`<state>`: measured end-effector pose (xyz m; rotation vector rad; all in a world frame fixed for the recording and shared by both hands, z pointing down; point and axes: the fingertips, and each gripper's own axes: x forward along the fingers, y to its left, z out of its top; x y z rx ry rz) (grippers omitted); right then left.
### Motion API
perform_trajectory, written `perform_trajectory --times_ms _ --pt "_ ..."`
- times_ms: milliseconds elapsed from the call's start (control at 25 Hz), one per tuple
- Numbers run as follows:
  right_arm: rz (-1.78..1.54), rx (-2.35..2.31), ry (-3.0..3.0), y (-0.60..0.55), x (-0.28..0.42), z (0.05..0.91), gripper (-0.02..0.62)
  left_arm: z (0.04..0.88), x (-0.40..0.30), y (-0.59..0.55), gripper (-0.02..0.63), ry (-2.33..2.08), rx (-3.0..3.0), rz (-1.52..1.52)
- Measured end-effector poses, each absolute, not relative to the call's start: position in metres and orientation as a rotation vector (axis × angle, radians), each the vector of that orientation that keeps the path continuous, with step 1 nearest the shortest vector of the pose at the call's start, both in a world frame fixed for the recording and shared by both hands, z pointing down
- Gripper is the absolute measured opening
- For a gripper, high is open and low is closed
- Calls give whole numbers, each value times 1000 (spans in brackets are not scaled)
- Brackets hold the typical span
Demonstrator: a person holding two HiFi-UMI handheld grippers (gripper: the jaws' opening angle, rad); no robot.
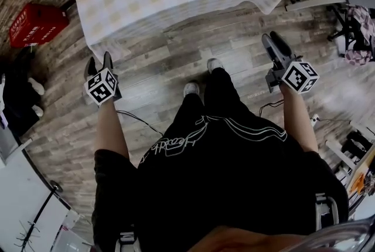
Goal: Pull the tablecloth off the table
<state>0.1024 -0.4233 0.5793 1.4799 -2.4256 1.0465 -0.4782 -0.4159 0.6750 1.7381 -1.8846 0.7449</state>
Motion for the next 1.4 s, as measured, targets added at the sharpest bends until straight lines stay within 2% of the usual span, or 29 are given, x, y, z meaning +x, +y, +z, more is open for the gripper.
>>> perform_trajectory --times_ms 280,400,720,880,1120,1400 --pt "1018 1437 -2365 -448 115 599 161 714 -503 -438 230 -1913 1581 852" --pt "1031 1432 -2348 -458 125 606 161 717 -507 -439 185 -1935 1547 872" --pt "955 1494 -2320 -499 156 624 180 717 -506 -437 14 -2000 1454 835" --pt "851 1520 -2285 -530 189 637 190 715 -493 -436 6 -2015 1427 837" --pt "714 1529 -2194 -590 313 673 216 706 -409 -451 6 -2023 1358 818" --pt "581 1452 -2095 -608 277 706 224 695 -463 -426 6 -2026 1358 762"
